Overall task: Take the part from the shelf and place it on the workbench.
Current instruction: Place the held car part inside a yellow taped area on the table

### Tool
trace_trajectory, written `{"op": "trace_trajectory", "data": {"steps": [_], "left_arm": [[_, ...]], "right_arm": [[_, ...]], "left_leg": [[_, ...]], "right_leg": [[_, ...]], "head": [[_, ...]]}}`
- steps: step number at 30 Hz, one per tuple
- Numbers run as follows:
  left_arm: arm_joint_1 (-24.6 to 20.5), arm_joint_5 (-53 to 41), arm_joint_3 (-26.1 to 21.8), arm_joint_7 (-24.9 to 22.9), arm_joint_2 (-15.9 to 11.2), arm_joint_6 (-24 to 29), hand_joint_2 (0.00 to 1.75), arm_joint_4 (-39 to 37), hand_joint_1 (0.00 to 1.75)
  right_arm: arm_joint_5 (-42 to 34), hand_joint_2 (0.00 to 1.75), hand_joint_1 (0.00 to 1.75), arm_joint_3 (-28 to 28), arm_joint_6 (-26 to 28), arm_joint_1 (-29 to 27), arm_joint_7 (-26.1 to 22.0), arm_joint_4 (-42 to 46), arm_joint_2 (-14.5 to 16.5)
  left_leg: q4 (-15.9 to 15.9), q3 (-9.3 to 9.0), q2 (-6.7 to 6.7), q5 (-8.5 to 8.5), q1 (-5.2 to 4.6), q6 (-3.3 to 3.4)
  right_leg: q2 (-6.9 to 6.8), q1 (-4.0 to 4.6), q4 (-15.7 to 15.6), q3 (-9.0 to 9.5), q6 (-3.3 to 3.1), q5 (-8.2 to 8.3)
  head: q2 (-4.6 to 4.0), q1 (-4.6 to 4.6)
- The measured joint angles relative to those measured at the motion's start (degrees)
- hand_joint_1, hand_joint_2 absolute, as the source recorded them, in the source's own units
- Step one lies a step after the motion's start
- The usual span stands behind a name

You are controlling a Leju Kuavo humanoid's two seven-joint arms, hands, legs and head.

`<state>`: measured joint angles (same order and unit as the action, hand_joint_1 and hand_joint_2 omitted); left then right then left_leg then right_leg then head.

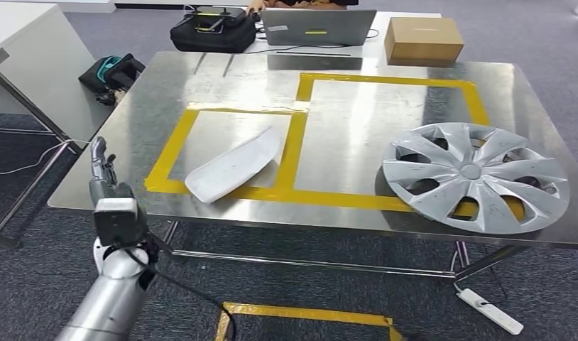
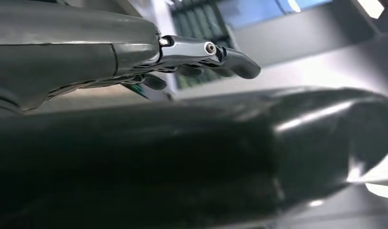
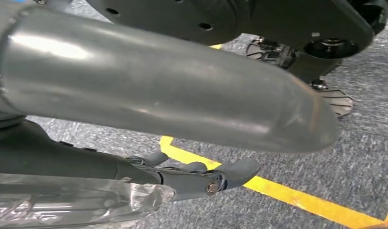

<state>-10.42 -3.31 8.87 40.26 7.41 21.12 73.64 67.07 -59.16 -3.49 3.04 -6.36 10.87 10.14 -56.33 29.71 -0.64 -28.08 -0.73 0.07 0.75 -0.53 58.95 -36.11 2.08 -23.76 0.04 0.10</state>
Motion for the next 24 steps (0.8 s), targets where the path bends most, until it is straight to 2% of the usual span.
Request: {"op": "trace_trajectory", "data": {"steps": [3,6,10,14,15,16,17,19,20,21,22,23,24], "left_arm": [[6.96,0.68,2.16,0.05,-2.05,-5.48,0.0,12.2,0.0],[11.42,0.72,3.07,0.05,-3.45,-6.79,0.0,20.38,0.0],[14.96,2.19,3.05,0.05,-4.33,-10.49,0.0,26.32,0.0],[17.45,3.48,2.02,0.05,-4.32,-13.98,0.0,29.43,0.0],[17.73,3.6,1.84,0.05,-4.29,-14.27,0.0,29.93,0.0],[17.98,3.67,1.67,0.05,-4.23,-14.49,0.0,30.35,0.0],[18.3,3.61,1.48,0.05,-4.18,-14.66,0.0,30.66,0.0],[19.14,3.25,0.95,0.04,-4.09,-14.85,0.0,31.04,0.0],[19.56,3.03,0.67,0.04,-4.08,-14.87,0.0,31.14,0.0],[19.87,2.9,0.44,0.03,-4.08,-14.89,0.0,31.22,0.0],[20.09,2.81,0.26,0.03,-4.08,-14.9,0.0,31.28,0.0],[20.23,2.77,0.16,0.03,-4.08,-14.9,0.0,31.36,0.0],[20.32,2.74,0.08,0.03,-4.08,-14.9,0.0,31.47,0.0]], "right_arm": [[-0.54,0.0,0.0,-0.64,0.1,0.05,-0.98,0.01,-0.02],[-0.61,0.0,0.0,-1.15,0.21,0.13,-1.28,0.01,-0.02],[-0.55,0.0,0.0,-1.35,0.42,0.3,-1.16,0.01,-0.02],[-0.94,0.0,0.0,-1.66,0.28,0.52,-1.33,0.01,-0.05],[-1.0,0.0,0.0,-1.71,0.27,0.57,-1.39,0.01,-0.1],[-1.05,0.0,0.0,-1.79,0.27,0.62,-1.45,0.01,-0.16],[-1.08,0.0,0.0,-1.89,0.27,0.68,-1.51,0.01,-0.21],[-0.99,0.0,0.0,-2.03,0.27,0.76,-1.6,0.01,-0.24],[-0.92,0.0,0.0,-2.07,0.27,0.75,-1.62,0.01,-0.27],[-0.86,0.0,0.0,-2.1,0.3,0.74,-1.62,0.01,-0.31],[-0.82,0.0,0.0,-2.14,0.34,0.74,-1.63,0.01,-0.39],[-0.82,0.0,0.0,-2.19,0.38,0.79,-1.63,0.01,-0.47],[-0.8,0.0,0.0,-2.24,0.43,0.89,-1.64,0.01,-0.52]], "left_leg": [[-0.02,0.0,0.0,-0.08,-0.04,0.08],[-0.08,0.0,-0.01,-0.21,-0.17,0.3],[-0.19,0.0,-0.01,-0.28,-0.46,0.7],[0.19,-0.14,0.06,0.29,-0.53,1.46],[0.52,-0.25,0.12,0.68,-0.31,1.7],[0.84,-0.33,0.19,1.07,-0.05,1.9],[1.0,-0.37,0.26,1.32,0.15,2.0],[1.0,-0.23,0.38,1.4,0.28,2.09],[0.98,-0.21,0.44,1.41,0.31,2.05],[0.96,-0.19,0.48,1.42,0.38,1.97],[0.92,-0.21,0.48,1.41,0.51,1.81],[0.81,-0.23,0.47,1.35,0.68,1.57],[0.67,-0.2,0.45,1.27,0.8,1.2]], "right_leg": [[-0.01,-0.03,-0.05,0.02,0.02,-0.05],[-0.04,-0.17,-0.17,0.09,0.15,-0.02],[-0.05,-0.49,-0.18,0.15,0.51,0.06],[-0.05,-0.68,-0.46,0.22,1.21,0.28],[-0.1,-0.58,-0.01,-0.02,1.39,-0.28],[-0.16,-0.49,1.52,-0.65,1.54,-1.51],[-0.23,-0.48,4.36,-1.79,1.65,-3.44],[-0.29,-0.52,12.06,-4.6,1.88,-7.51],[-0.31,-0.57,14.72,-5.43,1.99,-8.42],[-0.33,-0.59,15.22,-5.28,2.1,-8.16],[-0.36,-0.65,13.39,-4.0,2.19,-6.87],[-0.43,-0.74,9.55,-1.74,2.33,-5.01],[-0.44,-0.77,5.46,0.63,2.5,-3.95]], "head": [[0.0,0.01],[0.0,-0.01],[0.0,-0.02],[0.0,-0.04],[0.0,0.02],[0.0,0.13],[0.0,0.25],[0.0,0.41],[0.0,0.4],[0.0,0.4],[0.0,0.4],[0.0,0.4],[0.0,0.44]]}}
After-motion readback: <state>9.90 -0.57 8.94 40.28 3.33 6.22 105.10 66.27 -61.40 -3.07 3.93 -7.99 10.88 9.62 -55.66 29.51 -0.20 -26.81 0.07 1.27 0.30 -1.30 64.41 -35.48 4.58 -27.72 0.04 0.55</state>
